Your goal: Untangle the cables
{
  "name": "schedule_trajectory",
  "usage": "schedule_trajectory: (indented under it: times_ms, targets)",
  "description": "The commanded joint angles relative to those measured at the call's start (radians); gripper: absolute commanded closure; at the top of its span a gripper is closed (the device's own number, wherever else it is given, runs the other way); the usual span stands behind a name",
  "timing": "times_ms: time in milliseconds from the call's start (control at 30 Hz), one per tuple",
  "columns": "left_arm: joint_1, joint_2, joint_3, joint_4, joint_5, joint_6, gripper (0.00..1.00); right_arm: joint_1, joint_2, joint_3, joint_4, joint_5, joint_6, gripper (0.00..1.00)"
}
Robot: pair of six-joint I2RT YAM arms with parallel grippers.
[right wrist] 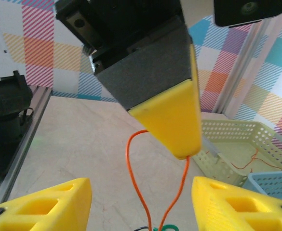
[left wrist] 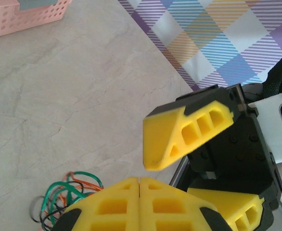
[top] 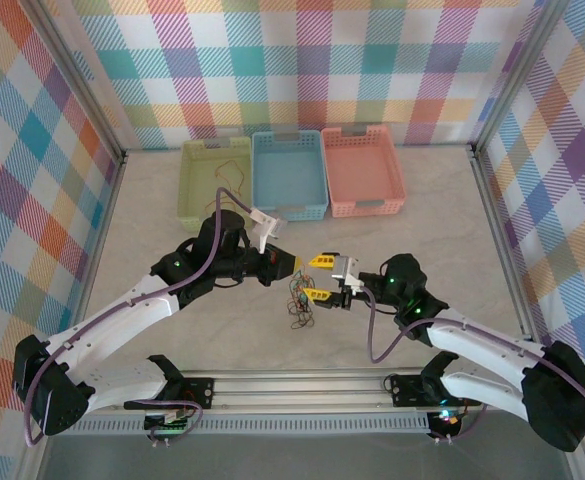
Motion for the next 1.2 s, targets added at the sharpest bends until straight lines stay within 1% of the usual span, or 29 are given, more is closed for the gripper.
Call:
schedule_trajectory:
  times_ms: [0, 100, 233, 400, 500, 633, 700, 767, 833, 1167]
  targets:
    - [-0.013, -0.018, 0.017, -0.018, 0.013, 0.016, 1.0, 0.006, -0.008, -0.013, 0.023, 0.072, 0.01, 0.42]
    - [-0.013, -0.021, 0.013, -0.027, 0.018, 0.024, 1.0, 0.006, 0.011, -0.013, 0.077, 0.119, 0.054, 0.42]
    - [-0.013, -0.029, -0.001, -0.026, 0.02, 0.024, 1.0, 0.005, 0.041, 0.011, 0.063, 0.093, 0.059, 0.45]
    - [-0.014, -0.027, -0.003, -0.016, 0.041, 0.019, 1.0, 0.006, 0.136, 0.042, 0.078, 0.047, 0.071, 0.49]
    - [-0.02, -0.029, -0.004, -0.014, 0.051, 0.017, 1.0, 0.005, 0.18, 0.047, 0.125, 0.044, 0.089, 0.5]
    - [-0.029, -0.025, -0.007, -0.018, 0.057, 0.023, 1.0, 0.005, 0.221, 0.072, 0.133, 0.059, 0.114, 0.52]
    - [-0.031, -0.025, -0.013, -0.018, 0.056, 0.026, 1.0, 0.005, 0.24, 0.071, 0.162, 0.05, 0.13, 0.53]
    - [-0.031, -0.025, -0.016, -0.013, 0.047, 0.026, 1.0, 0.006, 0.237, 0.071, 0.153, 0.036, 0.126, 0.53]
    - [-0.032, -0.024, -0.019, -0.006, 0.042, 0.023, 1.0, 0.006, 0.218, 0.067, 0.123, 0.023, 0.112, 0.52]
    - [-0.031, -0.033, -0.027, 0.003, 0.032, 0.027, 1.0, 0.004, 0.129, 0.017, 0.07, -0.019, 0.043, 0.39]
